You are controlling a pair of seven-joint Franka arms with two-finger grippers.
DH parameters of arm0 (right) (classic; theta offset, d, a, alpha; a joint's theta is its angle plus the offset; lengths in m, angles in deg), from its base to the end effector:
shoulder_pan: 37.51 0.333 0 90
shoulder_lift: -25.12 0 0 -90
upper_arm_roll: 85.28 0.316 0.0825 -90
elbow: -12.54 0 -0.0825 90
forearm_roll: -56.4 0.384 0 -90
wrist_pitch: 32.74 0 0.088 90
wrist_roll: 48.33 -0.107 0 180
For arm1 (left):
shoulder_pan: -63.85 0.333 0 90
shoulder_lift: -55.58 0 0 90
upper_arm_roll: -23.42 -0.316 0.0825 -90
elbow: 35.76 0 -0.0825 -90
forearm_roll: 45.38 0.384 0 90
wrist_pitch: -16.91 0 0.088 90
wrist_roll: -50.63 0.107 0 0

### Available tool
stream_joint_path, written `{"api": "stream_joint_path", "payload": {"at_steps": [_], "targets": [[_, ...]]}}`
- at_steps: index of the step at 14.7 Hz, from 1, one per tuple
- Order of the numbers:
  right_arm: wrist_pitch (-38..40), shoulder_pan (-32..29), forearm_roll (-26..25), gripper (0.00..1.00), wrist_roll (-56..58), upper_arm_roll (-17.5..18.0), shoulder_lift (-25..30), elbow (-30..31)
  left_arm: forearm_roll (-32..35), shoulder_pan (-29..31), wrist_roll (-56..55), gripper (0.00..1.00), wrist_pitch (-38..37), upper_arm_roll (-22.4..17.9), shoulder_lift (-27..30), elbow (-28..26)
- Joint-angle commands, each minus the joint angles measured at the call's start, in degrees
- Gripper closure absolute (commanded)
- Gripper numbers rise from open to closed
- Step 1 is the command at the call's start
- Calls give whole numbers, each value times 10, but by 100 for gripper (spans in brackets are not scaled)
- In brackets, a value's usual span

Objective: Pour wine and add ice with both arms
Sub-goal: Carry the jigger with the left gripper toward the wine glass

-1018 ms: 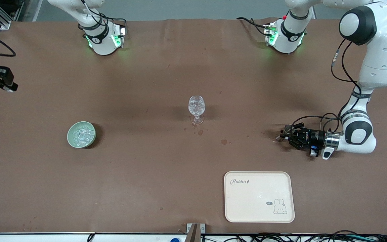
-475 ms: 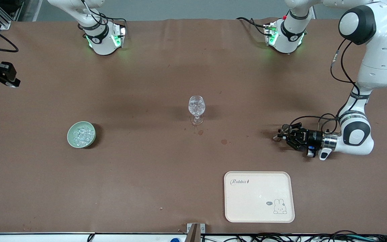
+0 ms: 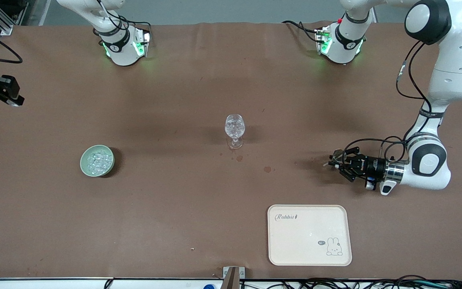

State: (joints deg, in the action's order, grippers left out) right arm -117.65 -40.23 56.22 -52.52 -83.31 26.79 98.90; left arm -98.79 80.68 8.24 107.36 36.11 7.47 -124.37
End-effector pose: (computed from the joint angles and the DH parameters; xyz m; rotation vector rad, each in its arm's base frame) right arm 0.5363 -0.0071 0.6623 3.1346 -0.1357 0.0062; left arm 0.6402 -0.0206 0.1755 1.6759 1.2179 -1.2522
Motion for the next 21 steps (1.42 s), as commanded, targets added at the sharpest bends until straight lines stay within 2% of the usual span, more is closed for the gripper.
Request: {"api": "stream_joint_path", "payload": {"at_steps": [1, 4, 8, 14, 17, 21], "targets": [[-5, -4, 0, 99, -2, 2, 16, 17, -1, -19, -16, 99, 2, -3, 45, -15], [-6, -4, 0, 99, -2, 1, 15, 17, -2, -35, -17, 99, 4, -2, 91, -37], [-7, -4, 0, 99, -2, 2, 16, 17, -2, -96, -50, 99, 89, -2, 187, -125], [-2, -4, 0, 99, -2, 1, 16, 16, -3, -155, -142, 99, 104, 1, 244, -150], [-2, -4, 0, 99, -2, 1, 16, 16, -2, -196, -189, 99, 146, 1, 288, -184], [-2, -4, 0, 99, -2, 1, 16, 16, -2, -236, -234, 99, 187, 1, 304, -199]]}}
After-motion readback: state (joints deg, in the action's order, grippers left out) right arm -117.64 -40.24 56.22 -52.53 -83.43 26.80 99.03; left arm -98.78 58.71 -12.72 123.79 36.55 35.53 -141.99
